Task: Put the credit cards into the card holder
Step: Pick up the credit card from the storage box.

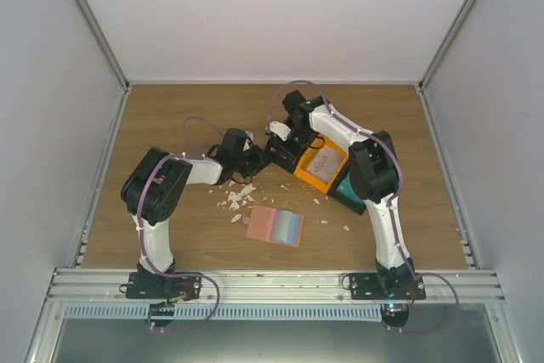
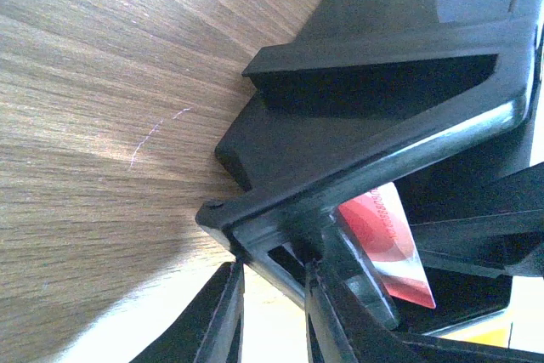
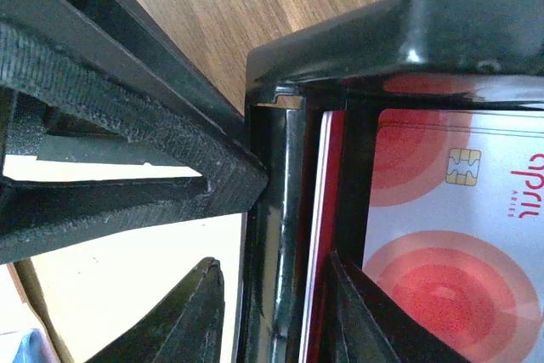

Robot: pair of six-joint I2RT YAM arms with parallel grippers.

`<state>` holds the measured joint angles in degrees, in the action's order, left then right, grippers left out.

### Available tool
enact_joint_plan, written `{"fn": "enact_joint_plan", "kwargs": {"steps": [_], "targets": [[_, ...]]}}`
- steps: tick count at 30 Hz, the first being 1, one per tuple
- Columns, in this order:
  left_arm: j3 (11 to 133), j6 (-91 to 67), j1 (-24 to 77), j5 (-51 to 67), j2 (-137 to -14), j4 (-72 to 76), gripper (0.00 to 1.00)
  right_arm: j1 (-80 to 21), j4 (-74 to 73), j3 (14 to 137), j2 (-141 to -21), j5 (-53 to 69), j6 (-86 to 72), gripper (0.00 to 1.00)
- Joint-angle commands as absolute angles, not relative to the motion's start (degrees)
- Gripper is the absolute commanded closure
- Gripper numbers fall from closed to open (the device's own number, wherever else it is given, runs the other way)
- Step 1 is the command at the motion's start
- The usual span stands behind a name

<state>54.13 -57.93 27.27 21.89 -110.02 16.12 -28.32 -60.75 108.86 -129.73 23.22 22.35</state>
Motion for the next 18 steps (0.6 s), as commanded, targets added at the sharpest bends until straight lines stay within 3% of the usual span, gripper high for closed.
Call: {"fn": "enact_joint_plan", "kwargs": {"steps": [1,9,18], "targets": [[54.28,-57.02,27.25,19.68,-111.67,15.00,0.77,-28.56,-61.11,107.93,-127.23,24.00,22.87,0.68],[53.53,-56.34,27.30,18.88,-110.07,14.73,0.77,-28.65,-58.62,108.28,-124.28,21.32,21.22,0.99],[51.46,-56.21,27.34,18.36,-106.46,15.55,0.74,-28.56,-55.99,106.89,-119.22,14.76,18.47,1.00]]}}
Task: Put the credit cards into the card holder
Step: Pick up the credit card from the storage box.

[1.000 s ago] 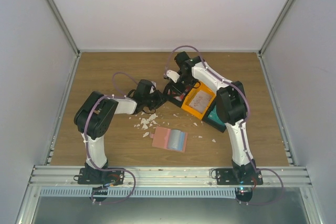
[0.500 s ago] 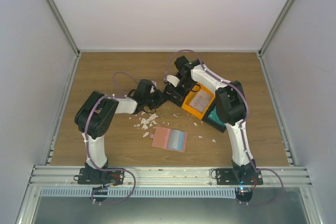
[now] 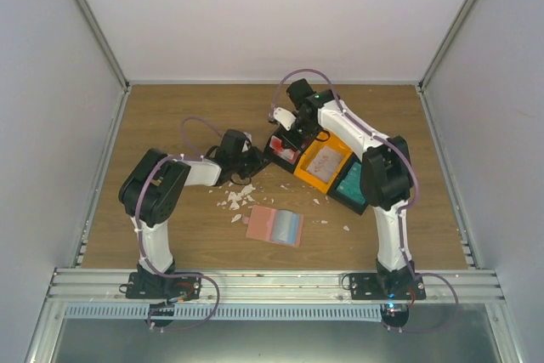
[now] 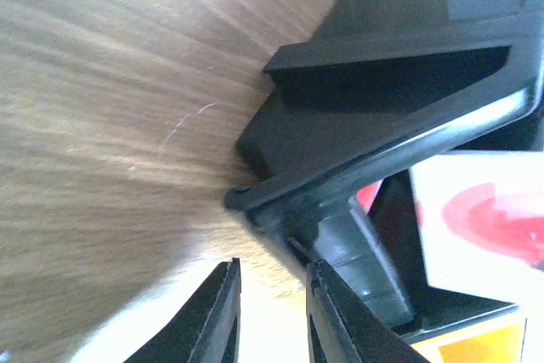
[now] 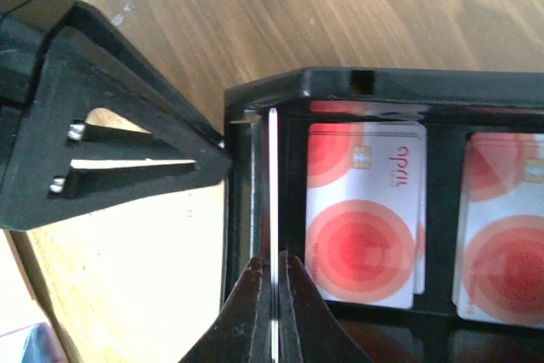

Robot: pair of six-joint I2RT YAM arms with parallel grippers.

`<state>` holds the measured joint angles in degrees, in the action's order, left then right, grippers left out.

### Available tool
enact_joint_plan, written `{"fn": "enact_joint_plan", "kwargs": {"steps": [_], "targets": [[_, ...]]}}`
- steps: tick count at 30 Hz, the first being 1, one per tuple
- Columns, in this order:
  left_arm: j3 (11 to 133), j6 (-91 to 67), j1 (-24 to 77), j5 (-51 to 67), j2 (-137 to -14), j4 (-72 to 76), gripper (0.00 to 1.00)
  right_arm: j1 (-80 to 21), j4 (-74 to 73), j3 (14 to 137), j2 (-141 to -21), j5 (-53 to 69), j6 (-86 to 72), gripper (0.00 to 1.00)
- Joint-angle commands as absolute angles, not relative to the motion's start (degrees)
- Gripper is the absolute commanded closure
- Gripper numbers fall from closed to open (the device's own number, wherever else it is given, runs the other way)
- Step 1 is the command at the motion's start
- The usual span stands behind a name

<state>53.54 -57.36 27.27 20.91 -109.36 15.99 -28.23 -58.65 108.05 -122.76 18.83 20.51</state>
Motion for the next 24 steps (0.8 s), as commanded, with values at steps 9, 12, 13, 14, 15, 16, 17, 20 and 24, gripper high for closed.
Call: {"fn": "enact_joint_plan", "kwargs": {"steps": [9,12,13,14,15,16,17,20,24], "targets": [[47.41,-53.57,27.77,16.61,-96.36,15.31,0.59,-28.14,-46.20,98.55,-108.48,12.60,6.74,0.99],[45.26,-51.66,27.91,16.72,-90.80,15.08,0.50,-28.15,-40.61,91.18,-102.74,14.25,0.94,1.00],[44.50,-50.95,27.92,17.17,-88.71,15.17,0.46,-28.18,-38.55,88.37,-100.56,15.45,-1.34,1.00],[43.58,-50.12,27.95,17.75,-86.69,15.62,0.41,-28.15,-36.38,85.13,-98.05,16.80,-4.01,1.00],[42.56,-49.28,27.87,18.76,-84.51,16.37,0.38,-28.19,-33.90,82.04,-95.75,18.88,-6.31,1.00],[41.78,-48.39,27.87,20.08,-82.50,16.99,0.35,-28.21,-31.64,79.06,-93.09,21.45,-8.11,0.99],[41.07,-47.52,27.86,21.32,-80.71,17.53,0.32,-28.20,-29.54,76.24,-90.62,23.84,-9.74,0.99],[39.38,-46.57,27.86,25.75,-75.43,18.64,0.22,-28.20,-23.73,68.89,-83.42,29.48,-13.59,1.00],[37.77,-47.08,27.95,34.79,-71.25,22.92,0.13,-28.16,-16.60,60.42,-73.00,34.50,-18.41,0.99]]}}
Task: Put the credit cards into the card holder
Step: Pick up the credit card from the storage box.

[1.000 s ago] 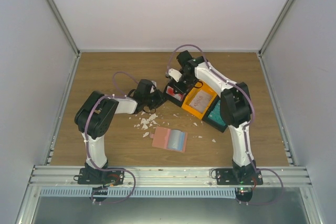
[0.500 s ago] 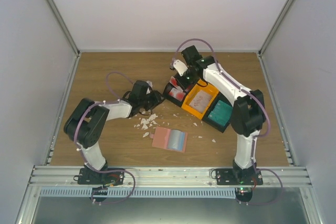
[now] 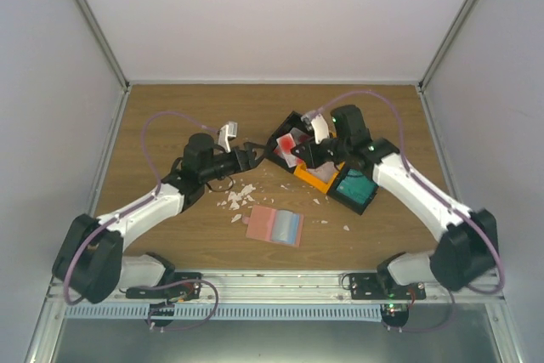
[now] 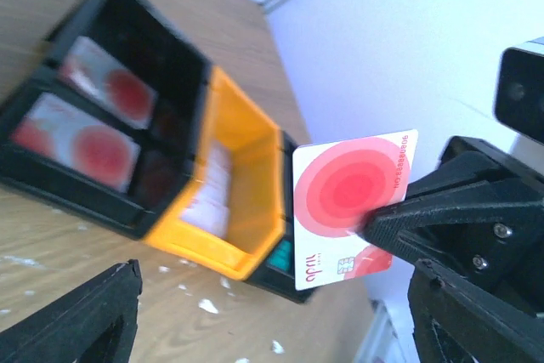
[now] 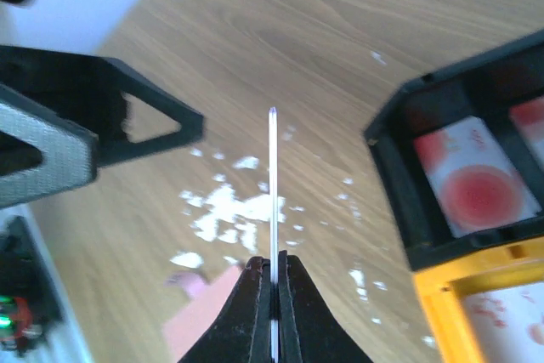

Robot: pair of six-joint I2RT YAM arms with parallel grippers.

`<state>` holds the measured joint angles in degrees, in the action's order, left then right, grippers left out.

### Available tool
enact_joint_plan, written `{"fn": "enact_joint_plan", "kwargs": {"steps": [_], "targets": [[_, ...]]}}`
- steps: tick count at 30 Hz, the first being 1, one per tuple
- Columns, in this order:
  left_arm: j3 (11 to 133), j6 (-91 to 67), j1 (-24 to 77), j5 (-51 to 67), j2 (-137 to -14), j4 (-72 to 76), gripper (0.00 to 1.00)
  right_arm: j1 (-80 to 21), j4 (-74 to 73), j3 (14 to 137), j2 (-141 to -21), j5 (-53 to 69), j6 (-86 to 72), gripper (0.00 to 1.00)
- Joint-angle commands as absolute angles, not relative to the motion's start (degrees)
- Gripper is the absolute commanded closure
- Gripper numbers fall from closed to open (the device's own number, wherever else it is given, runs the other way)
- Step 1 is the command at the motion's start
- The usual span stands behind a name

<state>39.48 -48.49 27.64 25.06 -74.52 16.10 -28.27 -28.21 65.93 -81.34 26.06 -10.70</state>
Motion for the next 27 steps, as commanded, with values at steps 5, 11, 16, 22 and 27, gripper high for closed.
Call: {"fn": "enact_joint_plan", "kwargs": {"steps": [5,11,16,22,27], "targets": [[39.08,-49.78,29.05,46.37,-69.17,27.76,0.15,-28.21,-9.02,54.07,-65.02,41.91,-21.65,0.99],[41.93,-50.69,32.51,49.00,-68.93,29.66,0.27,-28.34,-1.93,49.52,-61.38,50.94,-25.48,1.00],[41.67,-51.32,33.40,48.06,-69.08,31.64,0.54,-28.60,1.27,46.76,-58.52,53.93,-26.99,1.00],[40.62,-52.09,33.40,48.82,-68.99,35.22,0.89,-28.61,0.92,46.38,-58.21,55.70,-26.76,0.99],[40.94,-49.60,33.40,50.08,-68.16,34.66,1.00,-28.58,0.26,46.28,-56.92,54.06,-25.56,0.74]]}}
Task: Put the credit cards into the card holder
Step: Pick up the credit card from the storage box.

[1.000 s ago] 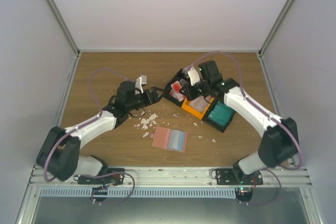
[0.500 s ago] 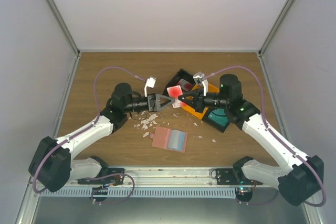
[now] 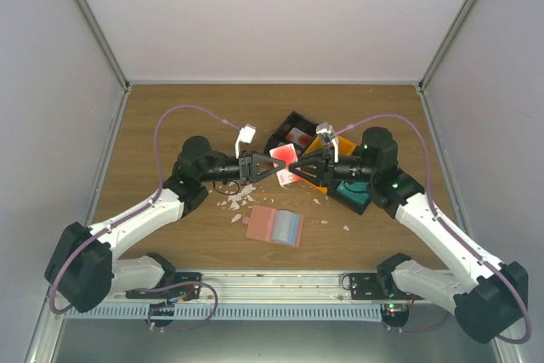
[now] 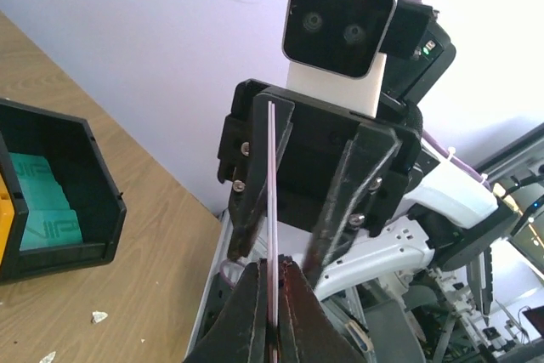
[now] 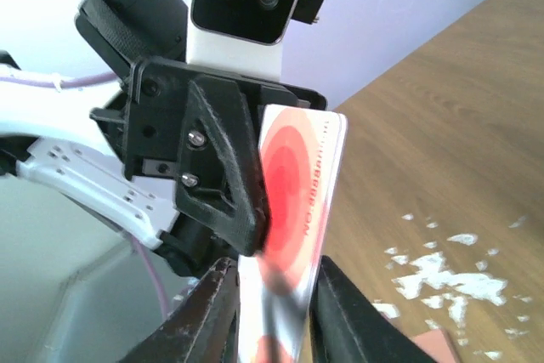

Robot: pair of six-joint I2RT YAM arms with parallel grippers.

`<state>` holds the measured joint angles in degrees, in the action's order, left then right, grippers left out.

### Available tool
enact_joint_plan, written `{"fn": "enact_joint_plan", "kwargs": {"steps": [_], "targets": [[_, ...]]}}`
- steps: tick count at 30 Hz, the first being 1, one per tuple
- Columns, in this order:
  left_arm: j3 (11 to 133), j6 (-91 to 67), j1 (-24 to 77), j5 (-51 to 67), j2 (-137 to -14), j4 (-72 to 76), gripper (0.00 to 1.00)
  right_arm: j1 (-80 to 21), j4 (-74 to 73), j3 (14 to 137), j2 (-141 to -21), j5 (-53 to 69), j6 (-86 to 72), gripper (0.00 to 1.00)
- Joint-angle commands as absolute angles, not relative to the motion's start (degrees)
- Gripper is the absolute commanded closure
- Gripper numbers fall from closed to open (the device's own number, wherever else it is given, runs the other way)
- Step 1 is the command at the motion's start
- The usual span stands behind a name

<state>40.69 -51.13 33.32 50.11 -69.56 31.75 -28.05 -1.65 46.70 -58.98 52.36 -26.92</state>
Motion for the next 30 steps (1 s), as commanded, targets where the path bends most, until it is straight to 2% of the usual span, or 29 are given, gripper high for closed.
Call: {"fn": "enact_joint_plan", "kwargs": {"steps": [1,2,3,8,11,18,25,30], "targets": [[40.92,-48.93,33.40,50.63,-67.93,34.51,1.00,-28.57,0.26,46.12,-56.37,53.45,-25.38,0.63],[41.03,-48.26,33.40,51.24,-67.61,34.38,1.00,-28.54,0.26,45.88,-55.77,52.65,-25.13,0.55],[41.06,-47.59,33.40,52.10,-67.26,34.41,1.00,-28.50,0.24,45.49,-54.98,51.81,-24.94,0.51],[41.45,-43.27,33.31,55.21,-64.84,33.52,1.00,-28.53,1.68,42.69,-50.40,48.44,-26.22,0.48],[42.08,-41.48,33.31,58.13,-64.26,33.44,1.00,-28.53,3.54,41.41,-48.19,48.01,-27.60,0.51],[42.66,-40.57,33.39,63.81,-64.00,35.94,1.00,-28.48,4.93,42.70,-49.65,52.95,-28.38,0.66],[43.24,-40.41,33.40,64.06,-65.26,35.55,1.00,-28.65,6.25,42.93,-50.93,57.75,-28.41,0.62],[43.09,-40.34,33.40,64.52,-65.73,36.17,1.00,-28.64,6.46,43.19,-51.78,57.21,-28.65,0.67]]}}
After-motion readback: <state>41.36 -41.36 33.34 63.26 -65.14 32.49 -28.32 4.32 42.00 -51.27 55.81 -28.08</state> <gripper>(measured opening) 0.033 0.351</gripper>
